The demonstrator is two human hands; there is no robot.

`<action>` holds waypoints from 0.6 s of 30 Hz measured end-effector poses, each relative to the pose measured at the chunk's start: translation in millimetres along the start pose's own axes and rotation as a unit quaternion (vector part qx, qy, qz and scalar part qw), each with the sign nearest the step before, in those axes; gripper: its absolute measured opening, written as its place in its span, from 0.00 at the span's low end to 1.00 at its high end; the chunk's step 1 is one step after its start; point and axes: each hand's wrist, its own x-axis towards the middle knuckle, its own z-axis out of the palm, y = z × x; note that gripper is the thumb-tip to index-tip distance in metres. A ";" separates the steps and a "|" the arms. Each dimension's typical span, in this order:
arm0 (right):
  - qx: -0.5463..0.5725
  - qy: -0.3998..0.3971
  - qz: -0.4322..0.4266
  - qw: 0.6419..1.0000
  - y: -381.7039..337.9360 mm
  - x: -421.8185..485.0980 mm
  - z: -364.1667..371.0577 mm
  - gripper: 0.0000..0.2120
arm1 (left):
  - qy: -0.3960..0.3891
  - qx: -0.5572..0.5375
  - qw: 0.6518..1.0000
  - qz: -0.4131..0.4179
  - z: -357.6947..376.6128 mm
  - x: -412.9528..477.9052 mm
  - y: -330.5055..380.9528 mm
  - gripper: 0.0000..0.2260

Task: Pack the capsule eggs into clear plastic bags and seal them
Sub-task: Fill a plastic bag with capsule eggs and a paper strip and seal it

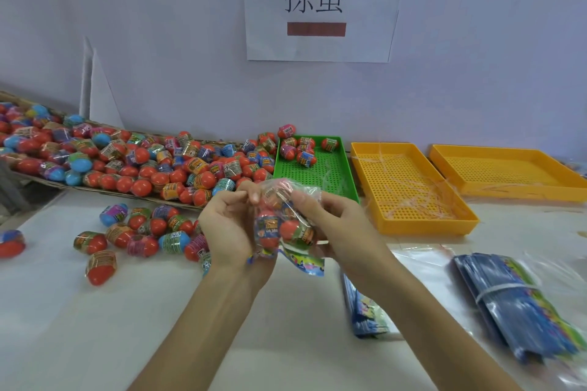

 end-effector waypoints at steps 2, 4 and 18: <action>0.055 -0.004 -0.010 0.998 -0.9 0.3 0.6 0.19 | -0.010 0.035 0.999 0.001 2.5 0.6 0.4 0.16; 0.135 0.012 -0.012 0.991 -3.4 0.8 -2.5 0.19 | -0.030 0.114 0.993 0.019 7.9 1.2 -0.2 0.19; 0.328 -0.014 0.027 0.944 -8.0 5.7 -12.2 0.27 | -0.116 0.083 0.990 0.002 7.9 2.3 -9.7 0.04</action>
